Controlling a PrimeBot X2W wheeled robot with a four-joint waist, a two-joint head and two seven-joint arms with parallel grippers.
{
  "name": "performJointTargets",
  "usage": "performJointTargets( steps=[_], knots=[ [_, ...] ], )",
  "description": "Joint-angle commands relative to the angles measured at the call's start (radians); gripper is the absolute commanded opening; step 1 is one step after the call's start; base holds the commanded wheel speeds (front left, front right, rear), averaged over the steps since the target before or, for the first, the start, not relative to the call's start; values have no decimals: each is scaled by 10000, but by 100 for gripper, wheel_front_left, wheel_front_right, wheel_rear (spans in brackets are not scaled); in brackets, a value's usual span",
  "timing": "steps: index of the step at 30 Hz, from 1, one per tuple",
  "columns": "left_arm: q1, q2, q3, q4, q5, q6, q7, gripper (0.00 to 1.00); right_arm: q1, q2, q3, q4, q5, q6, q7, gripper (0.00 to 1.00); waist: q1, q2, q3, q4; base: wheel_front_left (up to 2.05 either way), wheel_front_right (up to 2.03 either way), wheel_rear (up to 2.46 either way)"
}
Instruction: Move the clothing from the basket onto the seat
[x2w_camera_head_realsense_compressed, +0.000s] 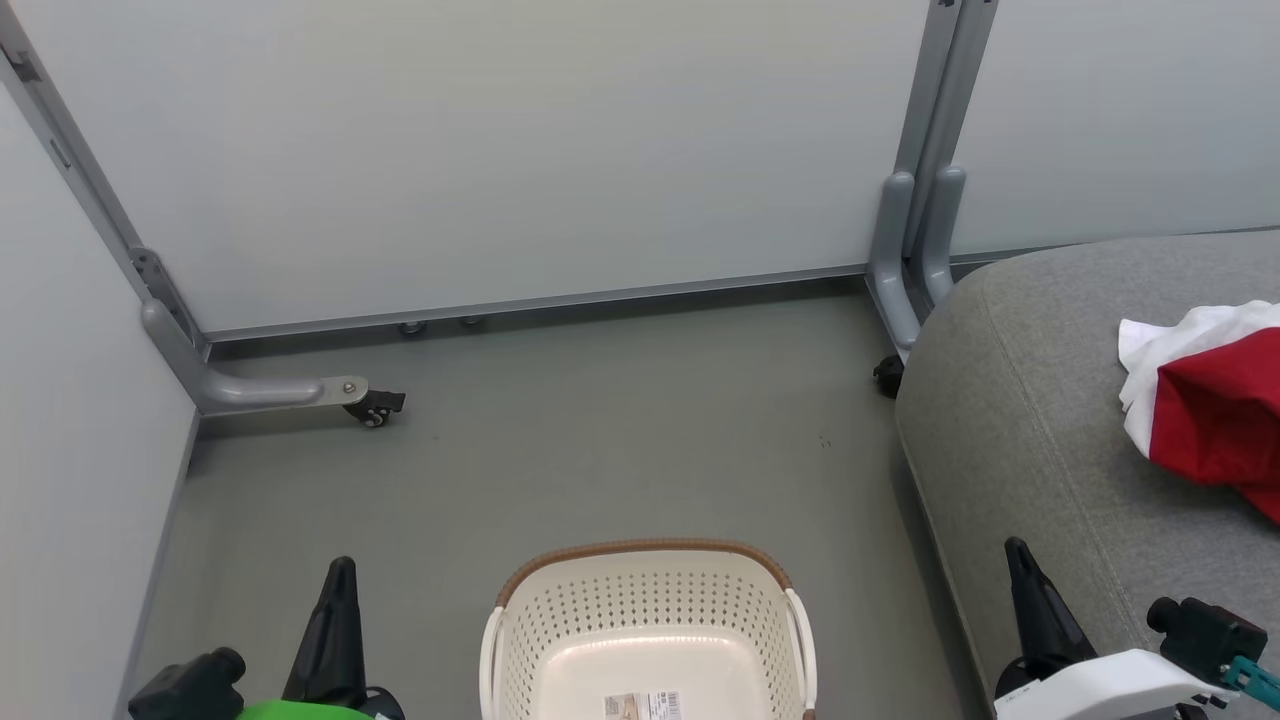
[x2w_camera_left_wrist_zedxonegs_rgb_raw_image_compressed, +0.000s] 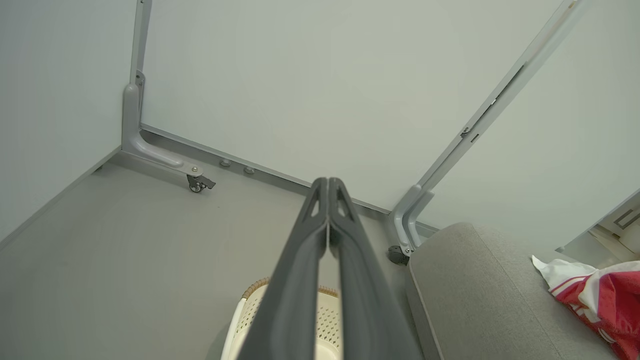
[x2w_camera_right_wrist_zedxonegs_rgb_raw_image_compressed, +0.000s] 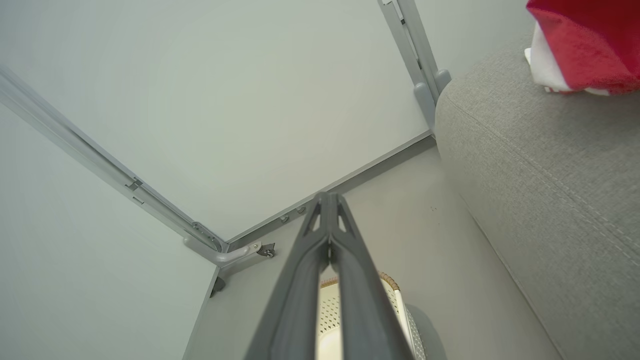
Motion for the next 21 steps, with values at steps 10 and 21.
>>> performJointTargets(
  steps=[10, 21],
  knots=[
    [-672, 142, 215, 83, -1850, -83, 370, 0, -531, -126, -183, 33, 1668, -3, 392, 0, 0, 0, 91, -10, 0, 0, 0],
    [-964, 176, 391, 248, -3387, -119, 715, 0, -793, -156, -325, 161, 3057, -3, 753, 0, 0, 0, 186, -20, 0, 0, 0]
  ],
)
